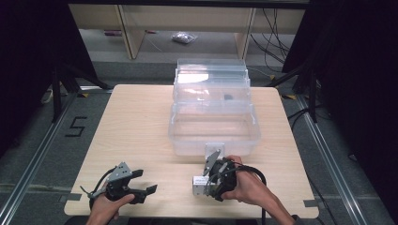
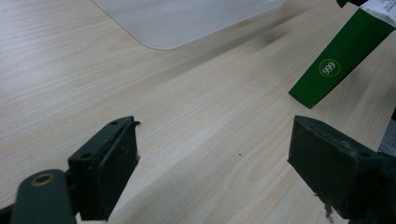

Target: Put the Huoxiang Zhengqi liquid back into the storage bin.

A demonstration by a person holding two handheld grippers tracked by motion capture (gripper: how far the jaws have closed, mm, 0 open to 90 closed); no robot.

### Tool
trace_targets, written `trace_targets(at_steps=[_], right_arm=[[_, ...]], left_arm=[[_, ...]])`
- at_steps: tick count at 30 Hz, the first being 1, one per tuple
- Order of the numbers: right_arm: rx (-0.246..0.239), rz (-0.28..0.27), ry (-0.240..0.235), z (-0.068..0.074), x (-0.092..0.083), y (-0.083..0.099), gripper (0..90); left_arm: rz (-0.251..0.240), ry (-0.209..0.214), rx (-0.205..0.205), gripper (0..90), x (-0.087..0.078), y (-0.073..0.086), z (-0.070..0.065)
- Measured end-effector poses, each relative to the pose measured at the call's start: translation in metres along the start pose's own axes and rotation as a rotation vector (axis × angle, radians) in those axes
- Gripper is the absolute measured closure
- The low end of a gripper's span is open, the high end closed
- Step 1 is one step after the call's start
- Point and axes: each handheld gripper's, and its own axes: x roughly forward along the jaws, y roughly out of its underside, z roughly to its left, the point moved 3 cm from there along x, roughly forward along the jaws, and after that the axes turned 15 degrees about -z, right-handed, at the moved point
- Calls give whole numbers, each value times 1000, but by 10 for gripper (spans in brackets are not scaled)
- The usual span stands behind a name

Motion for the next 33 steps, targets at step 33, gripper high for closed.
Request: trace_targets(at_steps=[33], right_arm=[[-16, 116, -39, -9, 19, 7, 385]], left_arm=[[-3, -2, -1, 150, 0, 0, -1]])
